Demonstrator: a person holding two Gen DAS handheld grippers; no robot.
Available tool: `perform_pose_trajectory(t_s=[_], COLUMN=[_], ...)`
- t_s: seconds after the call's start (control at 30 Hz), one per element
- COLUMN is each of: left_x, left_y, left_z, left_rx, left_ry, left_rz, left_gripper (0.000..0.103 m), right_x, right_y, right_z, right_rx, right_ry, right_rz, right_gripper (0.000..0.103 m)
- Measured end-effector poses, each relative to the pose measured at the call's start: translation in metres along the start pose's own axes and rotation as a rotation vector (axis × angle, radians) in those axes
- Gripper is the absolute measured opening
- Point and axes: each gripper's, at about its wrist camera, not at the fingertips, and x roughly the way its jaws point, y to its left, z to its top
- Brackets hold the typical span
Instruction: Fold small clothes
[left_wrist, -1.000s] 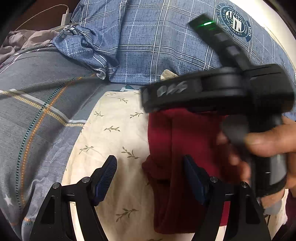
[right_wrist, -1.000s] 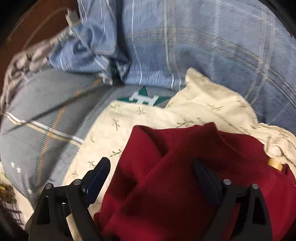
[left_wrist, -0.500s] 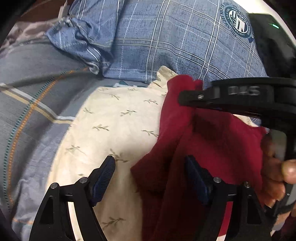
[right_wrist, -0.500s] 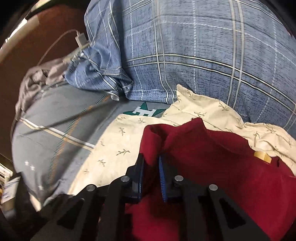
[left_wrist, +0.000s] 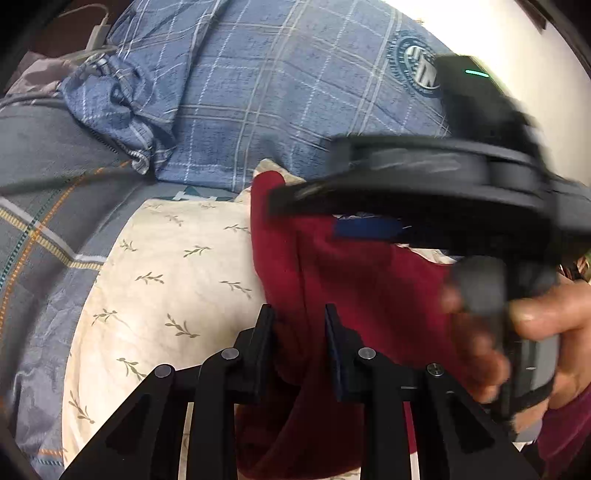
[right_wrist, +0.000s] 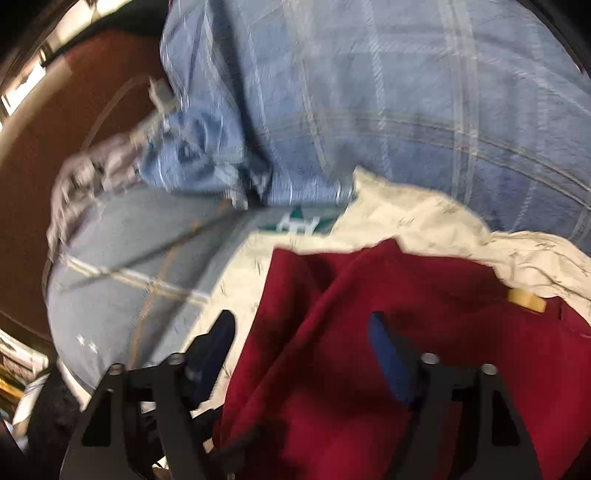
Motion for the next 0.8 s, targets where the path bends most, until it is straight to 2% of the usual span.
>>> perform_pose_trajectory(t_s=[0.07,0.1,0.17,0.2,0.23,0.27,0.3,0.33,0.37,0.47,0.6,0.63,0.67,0.7,0.8], left_x=[-0.004,-0.006,-0.006,-0.007,-0.007,-0.007,-0.009,-0.013,-0.016,-0.025,-0.016,-0.015,-0.016,-0.018,-0.031], left_y=[-0.005,-0.007,-0.009,-0.007,-0.005,-0.003,-0.004,-0.005,-0.006,-0.015,-0.022,-0.025,-0.031,-0.036,-0.067], left_z=[-0.001,-0.002,-0.004,-0.005,-0.004,-0.003,-0.004,-0.005,-0.007,-0.015,-0.018,-0.018,-0.019,-0.020,-0.022], left_rx=[0.025,0.041,0.060,0.056,0.043,0.028,0.023,0.022,0.026,0.056,0.053,0.051,0.060,0.070,0.121], left_ry=[-0.010,-0.012,-0.007,-0.006,-0.002,0.005,0.007,0.005,-0.004,-0.031,-0.019,-0.020,-0.013,-0.004,-0.027], left_rz=[-0.020,-0.027,-0.013,-0.008,-0.015,-0.020,-0.018,-0.013,-0.011,0.005,0.021,0.009,-0.020,-0.032,-0.041], left_gripper=[0.024,0.024,0.024,0.025,0.029,0.044,0.051,0.064,0.070,0.079,0.076,0.066,0.044,0.035,0.028], right_x=[0.019,0.025,0.030,0.028,0.023,0.016,0.010,0.001,-0.008,-0.028,-0.046,-0.050,-0.055,-0.060,-0.084], right_y=[0.004,0.004,0.006,0.006,0.004,-0.002,-0.005,-0.009,-0.014,-0.025,-0.037,-0.039,-0.043,-0.046,-0.059], right_z=[0.001,0.000,-0.002,-0.003,-0.004,-0.005,-0.006,-0.007,-0.008,-0.008,-0.015,-0.017,-0.020,-0.023,-0.031], right_rx=[0.007,0.009,-0.028,-0.053,-0.057,-0.033,-0.021,-0.013,-0.005,0.028,0.063,0.068,0.073,0.076,0.088], right_ry=[0.061,0.062,0.051,0.038,0.020,-0.002,-0.018,-0.038,-0.059,-0.092,-0.118,-0.123,-0.128,-0.133,-0.161], right_rz=[-0.033,-0.038,-0.086,-0.117,-0.106,-0.079,-0.067,-0.056,-0.047,-0.017,0.030,0.030,0.029,0.028,0.036], right_gripper=[0.081,0.078,0.050,0.030,0.024,0.021,0.019,0.018,0.018,0.017,0.016,0.016,0.016,0.015,0.015])
